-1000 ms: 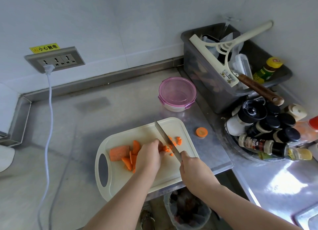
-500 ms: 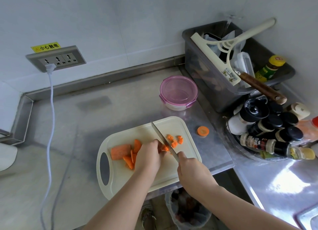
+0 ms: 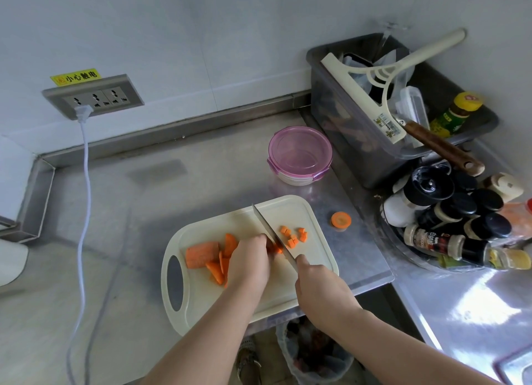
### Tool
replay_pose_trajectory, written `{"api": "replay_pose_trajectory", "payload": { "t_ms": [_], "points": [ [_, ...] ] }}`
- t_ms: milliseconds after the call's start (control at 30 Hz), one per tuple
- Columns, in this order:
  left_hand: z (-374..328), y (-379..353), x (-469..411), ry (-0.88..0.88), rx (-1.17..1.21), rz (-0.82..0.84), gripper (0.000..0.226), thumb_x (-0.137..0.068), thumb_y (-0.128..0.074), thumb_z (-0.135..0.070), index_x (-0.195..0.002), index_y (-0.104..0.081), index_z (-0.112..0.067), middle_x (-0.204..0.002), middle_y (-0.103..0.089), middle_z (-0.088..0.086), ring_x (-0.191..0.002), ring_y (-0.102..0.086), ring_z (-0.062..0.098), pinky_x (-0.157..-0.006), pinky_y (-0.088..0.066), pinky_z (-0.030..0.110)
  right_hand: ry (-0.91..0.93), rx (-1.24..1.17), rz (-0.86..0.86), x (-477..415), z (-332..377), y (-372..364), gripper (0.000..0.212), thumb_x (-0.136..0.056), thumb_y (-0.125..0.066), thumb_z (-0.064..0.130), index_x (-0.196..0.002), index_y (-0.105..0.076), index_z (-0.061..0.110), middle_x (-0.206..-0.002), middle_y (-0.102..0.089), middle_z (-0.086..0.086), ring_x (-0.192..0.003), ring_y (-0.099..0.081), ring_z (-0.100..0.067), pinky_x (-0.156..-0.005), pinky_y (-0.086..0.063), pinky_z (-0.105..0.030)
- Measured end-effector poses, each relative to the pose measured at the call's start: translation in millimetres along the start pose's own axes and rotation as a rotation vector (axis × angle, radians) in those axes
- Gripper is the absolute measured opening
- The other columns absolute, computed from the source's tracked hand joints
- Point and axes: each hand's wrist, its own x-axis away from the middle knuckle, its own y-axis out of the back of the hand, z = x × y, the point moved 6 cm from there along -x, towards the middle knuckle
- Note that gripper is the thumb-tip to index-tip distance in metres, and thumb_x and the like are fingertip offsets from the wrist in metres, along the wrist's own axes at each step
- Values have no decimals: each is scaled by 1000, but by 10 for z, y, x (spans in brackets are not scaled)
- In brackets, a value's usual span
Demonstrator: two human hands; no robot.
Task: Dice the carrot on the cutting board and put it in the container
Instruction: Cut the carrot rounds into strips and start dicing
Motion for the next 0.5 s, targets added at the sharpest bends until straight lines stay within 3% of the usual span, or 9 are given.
{"api": "replay_pose_trajectory", "payload": {
  "t_ms": [100, 233, 367, 500],
  "points": [
    [13, -6, -21, 15, -22, 4, 17, -94, -52, -23, -105, -62, -14, -101, -68, 7, -101, -62, 26, -80, -46, 31, 7, 48, 48, -31, 8, -36, 44, -95, -38, 3, -137, -28, 11, -63, -35, 4, -50, -32, -10, -41, -22, -23],
    [80, 28, -38, 41, -93, -18, 10, -92, -50, -18, -96, -59, -15, -96, -68, 6, -98, -63, 25, -68, -37, 27, -21, 12, 78, -119, 27, -149, 45, -94, -38, 1, -136, -30, 14, -66, -39, 3, -57, -44, -15, -44, -30, -25],
    [62, 35, -39, 35, -136, -7, 14, -95, -50, -22, -102, -59, -13, -100, -67, 6, -101, -62, 25, -69, -35, 28, -29, 4, 84, -131, 19, -223, 51, -96, -38, 4, -143, -23, 16, -67, -38, 4, -70, -50, -20, -57, -38, -30],
    [71, 16, -69, 32, -113, 11, 15, -94, -52, -21, -102, -60, -12, -100, -67, 8, -99, -63, 27, -70, -39, 29, -26, 14, 72, -143, 7, -229, 49, -95, -38, 4, -141, -25, 17, -68, -41, 3, -65, -49, -18, -52, -36, -28]
  ]
}}
